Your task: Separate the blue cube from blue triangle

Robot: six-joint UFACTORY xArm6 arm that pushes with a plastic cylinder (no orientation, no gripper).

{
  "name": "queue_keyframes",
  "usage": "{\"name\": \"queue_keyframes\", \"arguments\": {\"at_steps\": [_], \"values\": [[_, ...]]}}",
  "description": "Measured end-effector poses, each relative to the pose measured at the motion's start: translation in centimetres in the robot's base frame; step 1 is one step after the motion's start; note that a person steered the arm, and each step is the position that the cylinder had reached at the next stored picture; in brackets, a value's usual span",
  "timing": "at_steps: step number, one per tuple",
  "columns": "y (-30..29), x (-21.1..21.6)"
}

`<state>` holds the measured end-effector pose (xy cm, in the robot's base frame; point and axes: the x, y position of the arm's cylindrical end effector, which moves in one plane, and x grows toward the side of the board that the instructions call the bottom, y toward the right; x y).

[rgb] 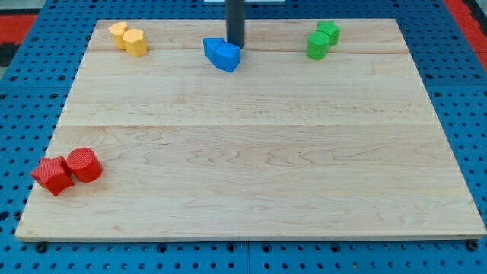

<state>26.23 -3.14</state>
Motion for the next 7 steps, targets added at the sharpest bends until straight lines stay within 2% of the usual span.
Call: {"name": "queue_keyframes", "arguments": {"at_steps": [2, 4, 5, 6, 7], "values": [[-5.3, 3.1], [7.8, 6.5], [11.9, 8.3], [6.7, 6.3], [6.5, 8.9]]}}
